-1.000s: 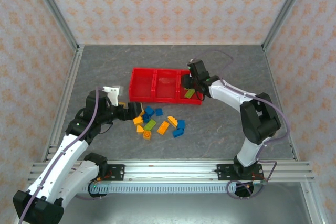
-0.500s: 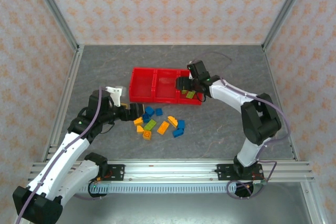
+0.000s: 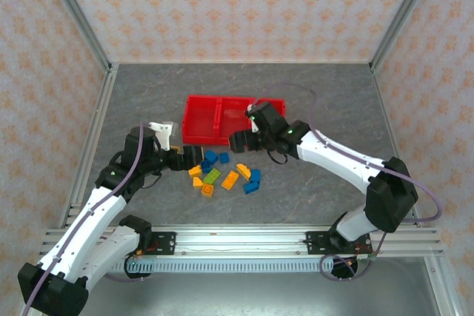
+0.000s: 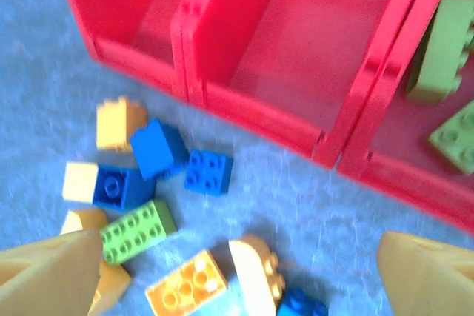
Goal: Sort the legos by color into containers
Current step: Pick up the lego from the center of the table.
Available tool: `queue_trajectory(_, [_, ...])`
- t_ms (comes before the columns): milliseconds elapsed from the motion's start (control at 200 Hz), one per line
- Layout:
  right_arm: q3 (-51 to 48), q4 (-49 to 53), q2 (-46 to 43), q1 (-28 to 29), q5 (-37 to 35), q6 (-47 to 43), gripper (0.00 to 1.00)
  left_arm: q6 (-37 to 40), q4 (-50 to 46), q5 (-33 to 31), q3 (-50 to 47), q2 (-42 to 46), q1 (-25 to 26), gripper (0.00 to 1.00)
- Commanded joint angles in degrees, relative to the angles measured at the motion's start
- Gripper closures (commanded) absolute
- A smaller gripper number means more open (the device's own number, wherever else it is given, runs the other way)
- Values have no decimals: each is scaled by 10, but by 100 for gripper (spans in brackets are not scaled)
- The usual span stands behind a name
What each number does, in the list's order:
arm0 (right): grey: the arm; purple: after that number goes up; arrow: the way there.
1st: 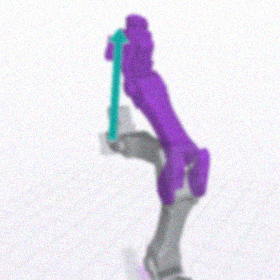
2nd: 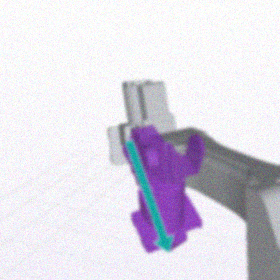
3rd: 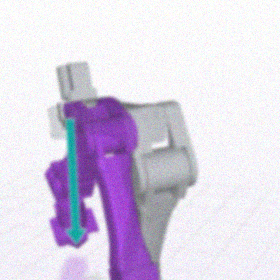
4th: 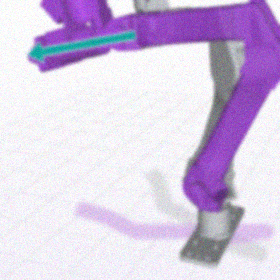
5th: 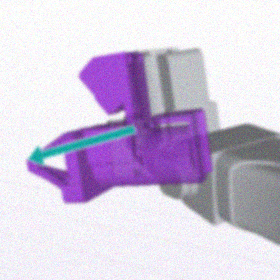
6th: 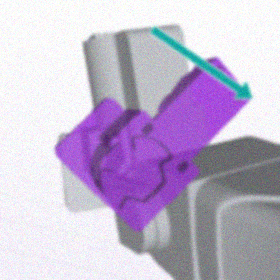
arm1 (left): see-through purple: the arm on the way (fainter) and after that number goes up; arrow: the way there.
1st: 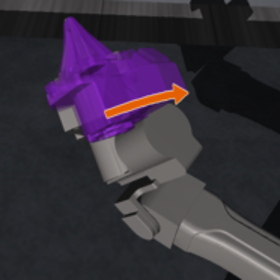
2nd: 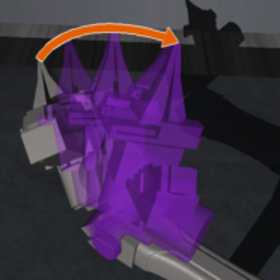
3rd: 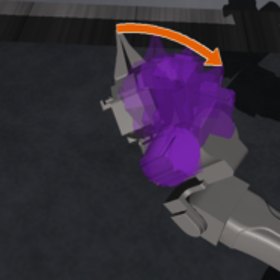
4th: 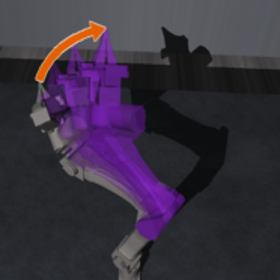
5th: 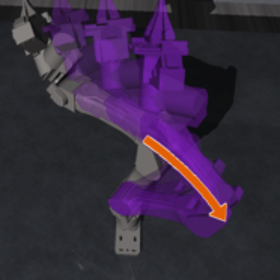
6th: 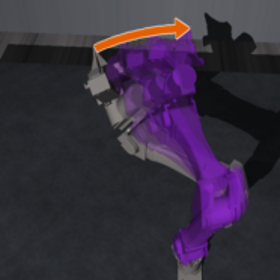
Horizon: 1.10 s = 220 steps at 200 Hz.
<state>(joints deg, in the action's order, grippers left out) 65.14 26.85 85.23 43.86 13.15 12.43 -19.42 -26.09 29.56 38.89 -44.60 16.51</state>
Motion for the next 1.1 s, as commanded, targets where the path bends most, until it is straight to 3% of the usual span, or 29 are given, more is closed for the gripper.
queue_trajectory(0, [-12, 42, 4, 0, -16, -43, 10, 1, 9, -6, -3, 14, 6, 1])
queue_trajectory(110, [-12, 42, 24, 4, -7, -65, 18, -1, 8, -13, -2, 22, 6, 1])
queue_trajectory(420, [13, 62, 111, 28, -7, -124, 23, -4, 7, -25, -2, 33, 6, 1])
queue_trajectory(666, [45, 75, 160, 35, -5, -135, 37, -5, 8, -28, -2, 29, 6, 1])
queue_trajectory(1096, [71, 85, 208, 43, -22, -137, 50, -5, 7, -31, -3, 26, 6, 1])
